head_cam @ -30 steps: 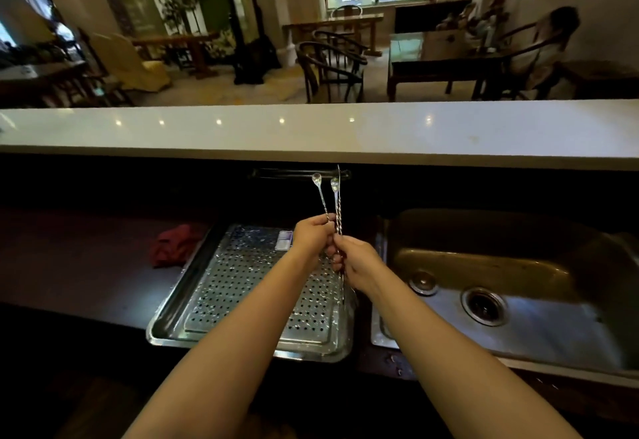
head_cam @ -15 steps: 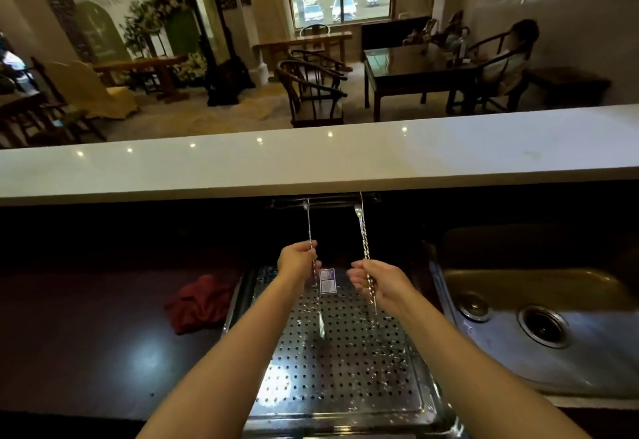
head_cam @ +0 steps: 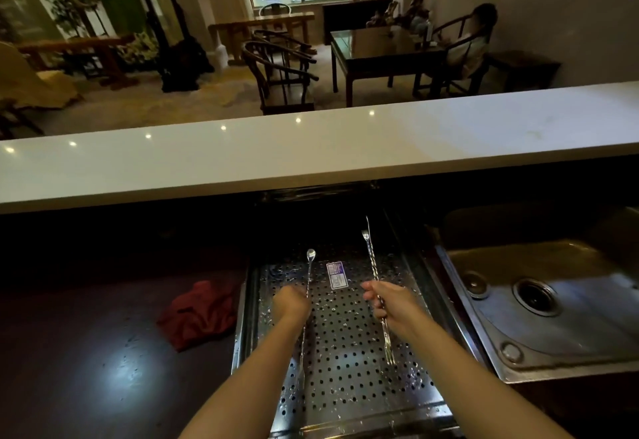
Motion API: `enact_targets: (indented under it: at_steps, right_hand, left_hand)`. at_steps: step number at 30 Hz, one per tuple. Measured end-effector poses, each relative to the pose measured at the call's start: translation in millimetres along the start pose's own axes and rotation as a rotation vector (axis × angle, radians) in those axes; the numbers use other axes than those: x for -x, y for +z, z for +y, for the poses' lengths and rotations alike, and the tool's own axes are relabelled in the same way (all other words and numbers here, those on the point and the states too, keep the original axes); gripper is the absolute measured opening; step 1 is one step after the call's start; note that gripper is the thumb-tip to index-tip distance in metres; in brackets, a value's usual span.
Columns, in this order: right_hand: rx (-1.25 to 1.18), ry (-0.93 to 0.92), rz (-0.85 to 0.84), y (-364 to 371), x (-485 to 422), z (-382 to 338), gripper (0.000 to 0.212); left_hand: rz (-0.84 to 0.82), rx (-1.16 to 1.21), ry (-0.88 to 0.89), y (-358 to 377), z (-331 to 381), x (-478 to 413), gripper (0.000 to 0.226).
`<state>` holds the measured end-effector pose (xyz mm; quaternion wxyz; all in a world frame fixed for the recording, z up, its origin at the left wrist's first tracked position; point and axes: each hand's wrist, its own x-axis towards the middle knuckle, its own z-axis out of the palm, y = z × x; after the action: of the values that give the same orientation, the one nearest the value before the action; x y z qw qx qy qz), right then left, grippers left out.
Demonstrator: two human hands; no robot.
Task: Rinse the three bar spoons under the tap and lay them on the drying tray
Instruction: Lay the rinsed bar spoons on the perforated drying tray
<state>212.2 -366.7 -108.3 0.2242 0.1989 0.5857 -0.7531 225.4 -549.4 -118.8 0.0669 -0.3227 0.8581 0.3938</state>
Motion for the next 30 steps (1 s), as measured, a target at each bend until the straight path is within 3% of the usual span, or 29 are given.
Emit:
enact_targets:
  at_steps: [6, 9, 13, 16, 20, 25, 30]
  right_hand:
    - [0.007, 0.033, -0.027, 11.0, 5.9, 16.4, 0.022]
    - [0.022, 0.047, -0.043, 16.6, 11.3, 21.8, 0.018]
    - [0.005, 0.044, -0.071, 24.7, 15.6, 26.1, 0.020]
    - [-0.016, 0.034, -0.081, 33.0, 17.3, 27.0, 0.021]
    - [-0.017, 0.034, -0.108, 46.8, 21.4, 27.6, 0.021]
    - [-0.062, 0.044, -0.204, 58.0, 29.8, 26.6, 0.019]
    - [-0.048, -0.001, -0.230, 51.5, 35.9, 19.4, 0.021]
  left_hand:
    - [-0.026, -0.094, 0.011, 3.8, -12.1, -1.6, 0.015]
    - [-0.020, -0.133, 0.060, 2.9, -14.8, -1.7, 0.027]
    - [-0.047, -0.141, 0.106, -1.5, -16.9, -0.4, 0.007]
    - [-0.022, -0.118, 0.143, -8.1, -14.8, 1.7, 0.012]
    - [-0.029, 0.109, 0.204, -17.0, 6.8, 7.4, 0.028]
    - [-0.306, 0.411, 0.186, -17.9, 39.5, 21.5, 0.027]
    - [-0.306, 0.621, 0.150, -12.2, 44.7, 27.2, 0.029]
